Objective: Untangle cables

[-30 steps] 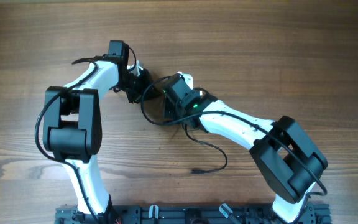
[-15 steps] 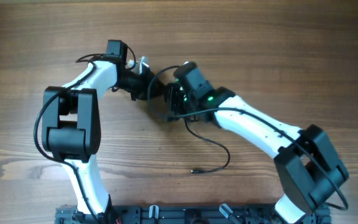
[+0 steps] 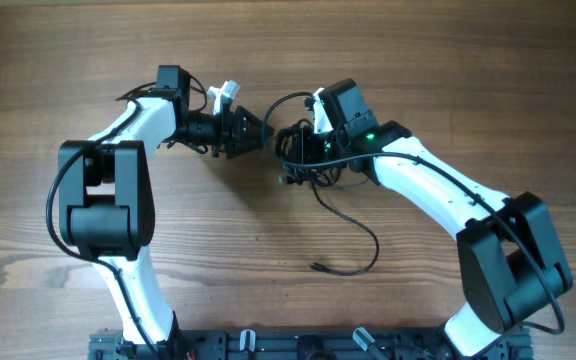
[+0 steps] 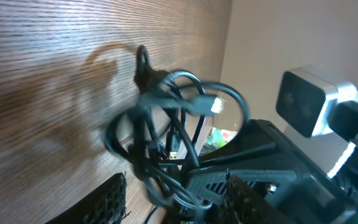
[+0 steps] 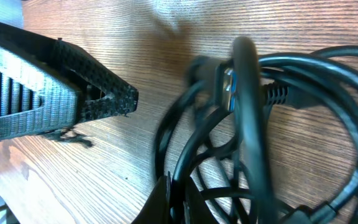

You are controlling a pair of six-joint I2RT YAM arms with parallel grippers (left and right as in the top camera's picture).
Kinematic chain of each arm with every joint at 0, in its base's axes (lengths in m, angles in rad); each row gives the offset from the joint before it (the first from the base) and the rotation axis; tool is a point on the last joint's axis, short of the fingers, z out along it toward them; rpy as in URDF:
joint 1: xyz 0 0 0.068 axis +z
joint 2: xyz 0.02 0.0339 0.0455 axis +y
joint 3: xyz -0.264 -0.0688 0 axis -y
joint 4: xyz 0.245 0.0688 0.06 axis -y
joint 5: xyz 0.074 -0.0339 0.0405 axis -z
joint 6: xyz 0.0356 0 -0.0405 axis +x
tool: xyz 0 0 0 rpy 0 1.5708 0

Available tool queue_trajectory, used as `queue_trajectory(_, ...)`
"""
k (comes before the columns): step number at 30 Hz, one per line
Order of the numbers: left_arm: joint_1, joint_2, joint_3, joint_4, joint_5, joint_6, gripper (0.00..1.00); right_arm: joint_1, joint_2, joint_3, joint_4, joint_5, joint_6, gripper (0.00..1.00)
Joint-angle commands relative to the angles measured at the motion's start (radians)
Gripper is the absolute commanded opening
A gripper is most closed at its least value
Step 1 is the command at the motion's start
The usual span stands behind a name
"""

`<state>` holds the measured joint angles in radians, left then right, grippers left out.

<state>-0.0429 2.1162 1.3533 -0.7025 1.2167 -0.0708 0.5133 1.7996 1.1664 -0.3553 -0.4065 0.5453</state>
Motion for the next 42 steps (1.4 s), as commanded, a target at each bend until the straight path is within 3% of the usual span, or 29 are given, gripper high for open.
queue_trajectory(1, -0.011, 0.01, -0.005, -0.001, 0.046, 0.04, 0.55, -0.003, -0.023, 0.003, 0.007, -0.006, -0.019, 0.04)
queue_trajectory(7, -0.042, 0.01, -0.005, 0.03, -0.166, -0.118, 0.55, -0.003, -0.023, 0.003, 0.056, -0.118, -0.01, 0.04)
queue_trajectory(15, -0.052, 0.01, -0.005, 0.034, -0.225, -0.156, 0.6, -0.002, -0.023, 0.003, 0.061, -0.184, -0.012, 0.04)
queue_trajectory(21, -0.092, 0.01, -0.005, 0.049, -0.309, -0.213, 0.64, -0.002, -0.023, 0.003, 0.153, -0.362, -0.022, 0.04)
queue_trajectory(22, -0.099, 0.01, -0.005, 0.052, -0.335, -0.239, 0.63, -0.002, -0.023, 0.003, 0.164, -0.378, -0.022, 0.04)
queue_trajectory(25, -0.117, 0.01, -0.005, 0.052, -0.501, -0.347, 0.33, -0.002, -0.023, 0.003, 0.212, -0.455, -0.027, 0.04)
queue_trajectory(27, -0.118, 0.01, -0.005, 0.052, -0.546, -0.369, 0.23, -0.002, -0.023, 0.003, 0.25, -0.514, -0.033, 0.04)
queue_trajectory(31, -0.118, 0.01, -0.005, 0.048, -0.592, -0.387, 0.18, -0.003, -0.023, 0.003, 0.346, -0.642, -0.031, 0.04)
queue_trajectory(35, -0.118, 0.01, -0.005, 0.04, -0.693, -0.441, 0.12, -0.029, -0.023, 0.003, 0.36, -0.649, -0.003, 0.04)
queue_trajectory(40, -0.103, 0.01, -0.005, 0.025, -0.758, -0.489, 0.04, -0.15, -0.023, 0.003, 0.287, -0.648, 0.076, 0.04)
queue_trajectory(42, -0.087, 0.01, -0.005, 0.019, -0.758, -0.495, 0.04, -0.198, -0.023, 0.003, 0.178, -0.607, 0.069, 0.04)
